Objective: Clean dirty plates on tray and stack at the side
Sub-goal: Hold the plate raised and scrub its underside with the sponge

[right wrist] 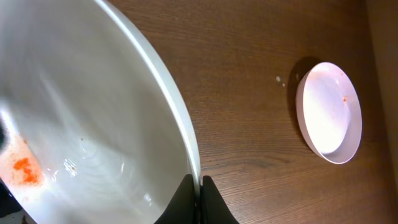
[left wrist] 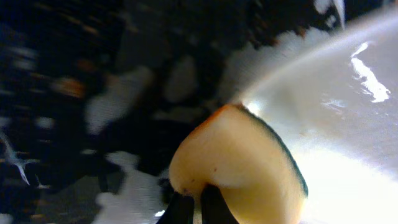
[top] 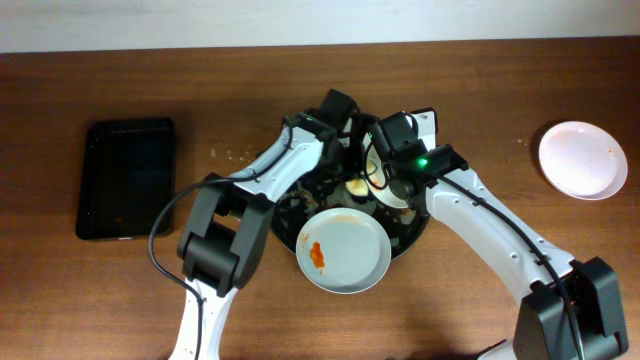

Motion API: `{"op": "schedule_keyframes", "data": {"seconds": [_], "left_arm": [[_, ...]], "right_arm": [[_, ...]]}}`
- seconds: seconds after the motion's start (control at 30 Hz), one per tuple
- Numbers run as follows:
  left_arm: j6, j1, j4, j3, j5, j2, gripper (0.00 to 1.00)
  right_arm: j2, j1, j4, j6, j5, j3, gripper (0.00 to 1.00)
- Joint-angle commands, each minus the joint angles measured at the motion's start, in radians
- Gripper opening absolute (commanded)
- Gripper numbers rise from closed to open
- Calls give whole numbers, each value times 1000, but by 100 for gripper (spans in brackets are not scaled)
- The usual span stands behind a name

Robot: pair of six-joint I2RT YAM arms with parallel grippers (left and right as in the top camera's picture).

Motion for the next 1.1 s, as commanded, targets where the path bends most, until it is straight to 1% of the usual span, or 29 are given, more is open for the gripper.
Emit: {"op": "schedule_keyframes", "data": {"seconds": [0.0,0.17,0.37,0.53,0.63,0.77,0.87,1.07], "left_arm": [[5,44,-3,13,8,-2,0],[13,50,-7,23,92,-42,0],[16,13,-31,23,243,-84,0],[17,-48,-82,14,241,-84,0],[16,-84,-82,8,234,-81,0],[16,-109,-58,-25,188,-72,0],[11,-109,-13,-73,176,-62,0],[0,-73,-8,-84,162,-13,0]], "right_arm": [[5,4,-11,5,21,21,4],[5,4,-11,5,21,21,4],[5,4,-6,8,25,21,4],[5,4,-5,8,26,21,4],[5,4,1,8,27,21,4],[5,4,1,8,27,21,4],[5,4,1,8,27,21,4],[5,4,0,8,27,21,4]]}}
